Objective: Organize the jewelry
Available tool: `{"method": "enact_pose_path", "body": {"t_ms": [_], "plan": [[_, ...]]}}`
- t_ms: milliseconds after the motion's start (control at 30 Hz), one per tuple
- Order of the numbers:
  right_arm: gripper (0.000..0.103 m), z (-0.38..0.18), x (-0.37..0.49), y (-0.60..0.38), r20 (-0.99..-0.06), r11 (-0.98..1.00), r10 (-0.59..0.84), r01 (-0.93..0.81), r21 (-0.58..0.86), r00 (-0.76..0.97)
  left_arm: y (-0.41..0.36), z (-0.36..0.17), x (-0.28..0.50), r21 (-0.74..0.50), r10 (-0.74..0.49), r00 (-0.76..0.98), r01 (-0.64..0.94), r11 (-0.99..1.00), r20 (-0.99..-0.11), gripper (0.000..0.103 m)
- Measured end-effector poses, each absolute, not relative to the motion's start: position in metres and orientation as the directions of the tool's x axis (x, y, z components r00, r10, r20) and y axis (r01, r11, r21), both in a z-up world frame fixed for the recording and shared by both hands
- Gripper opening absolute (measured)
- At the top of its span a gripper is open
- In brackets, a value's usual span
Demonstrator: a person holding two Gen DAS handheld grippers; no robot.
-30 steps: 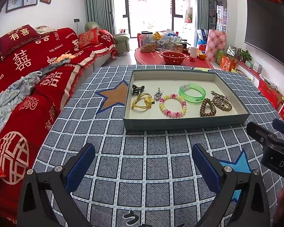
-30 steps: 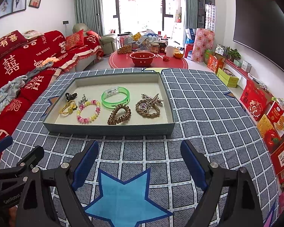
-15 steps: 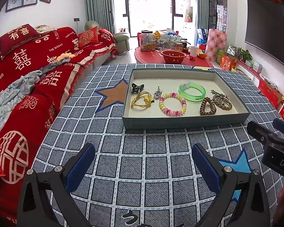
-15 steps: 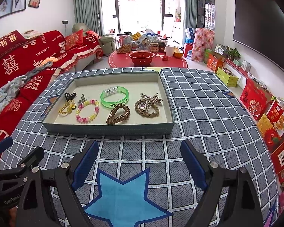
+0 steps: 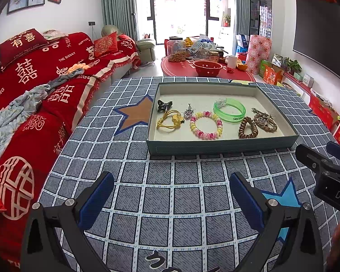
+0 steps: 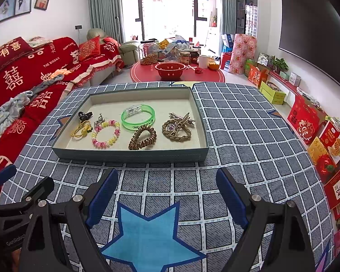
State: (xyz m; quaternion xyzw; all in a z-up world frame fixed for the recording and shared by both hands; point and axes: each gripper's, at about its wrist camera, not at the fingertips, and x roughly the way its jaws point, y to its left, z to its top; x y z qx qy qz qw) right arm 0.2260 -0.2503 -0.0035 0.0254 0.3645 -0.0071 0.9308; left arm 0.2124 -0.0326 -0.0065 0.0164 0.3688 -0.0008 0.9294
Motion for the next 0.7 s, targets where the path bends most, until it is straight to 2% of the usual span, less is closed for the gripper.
{"method": "enact_pose_path", "body": {"t_ms": [700], "plan": [[0.090,-0.0033,0.2261,-0.2511,-0.679,0.998,0.006,0.033,0.044,0.734,-0.0338,-0.0075,0.2121,0.031,0.012,0.728,0.013,0.999,-0.686,0.103]]}}
